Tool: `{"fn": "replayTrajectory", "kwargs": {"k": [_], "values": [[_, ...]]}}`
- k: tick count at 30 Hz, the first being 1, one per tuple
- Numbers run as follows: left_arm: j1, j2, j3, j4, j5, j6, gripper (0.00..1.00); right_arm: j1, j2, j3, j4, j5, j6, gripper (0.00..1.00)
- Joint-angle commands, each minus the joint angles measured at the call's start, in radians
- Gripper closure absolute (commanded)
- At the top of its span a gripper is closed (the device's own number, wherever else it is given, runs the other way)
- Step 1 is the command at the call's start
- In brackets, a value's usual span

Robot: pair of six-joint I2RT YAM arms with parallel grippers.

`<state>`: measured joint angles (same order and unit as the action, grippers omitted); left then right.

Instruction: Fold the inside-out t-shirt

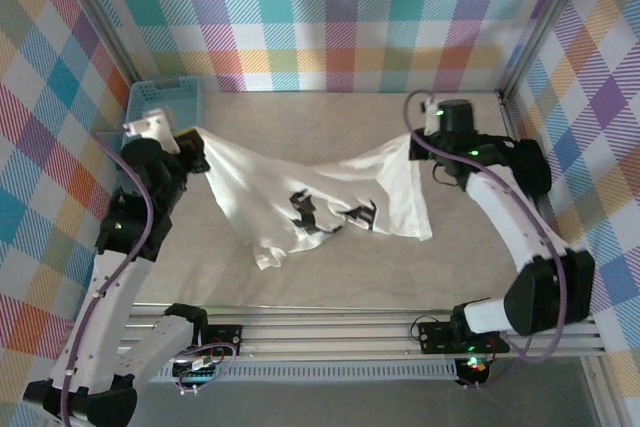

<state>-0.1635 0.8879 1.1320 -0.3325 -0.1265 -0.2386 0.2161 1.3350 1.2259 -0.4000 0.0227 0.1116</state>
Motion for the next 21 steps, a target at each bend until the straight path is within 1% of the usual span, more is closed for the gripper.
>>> {"fn": "replayTrajectory", "kwargs": {"k": [1,3,5,8,10,12,14,15,18,20,21], "values": [[0.103,0.038,0.130,0.102,0.087,-0.062,1.00,-0.026,-0.063,0.046,0.016,-0.131,0.040,1.00],[0.145,0.054,0.176,0.085,0.124,-0.078,1.00,-0.030,-0.112,0.036,0.006,-0.121,0.046,1.00],[0.175,0.046,0.191,0.063,0.133,-0.067,1.00,-0.039,-0.165,0.003,-0.015,-0.104,0.054,1.00],[0.220,0.012,0.152,-0.015,0.126,-0.056,1.00,-0.049,-0.236,-0.088,-0.030,-0.101,0.083,1.00],[0.239,-0.013,0.101,-0.045,0.124,-0.059,1.00,-0.048,-0.267,-0.164,-0.039,-0.141,0.114,1.00],[0.242,-0.036,0.051,-0.091,0.109,-0.051,1.00,-0.047,-0.287,-0.251,-0.060,-0.210,0.165,1.00],[0.243,-0.055,-0.007,-0.141,0.110,-0.036,1.00,-0.041,-0.303,-0.363,-0.077,-0.279,0.243,1.00],[0.242,-0.063,-0.031,-0.161,0.107,-0.033,1.00,-0.029,-0.309,-0.415,-0.074,-0.305,0.276,1.00],[0.243,-0.079,-0.116,-0.189,0.095,-0.024,1.00,0.075,-0.312,-0.581,-0.080,-0.263,0.365,1.00],[0.242,-0.077,-0.149,-0.197,0.120,-0.028,1.00,0.136,-0.295,-0.667,-0.067,-0.255,0.426,1.00],[0.243,-0.074,-0.157,-0.204,0.138,-0.028,1.00,0.153,-0.284,-0.688,-0.057,-0.255,0.440,0.97]]}}
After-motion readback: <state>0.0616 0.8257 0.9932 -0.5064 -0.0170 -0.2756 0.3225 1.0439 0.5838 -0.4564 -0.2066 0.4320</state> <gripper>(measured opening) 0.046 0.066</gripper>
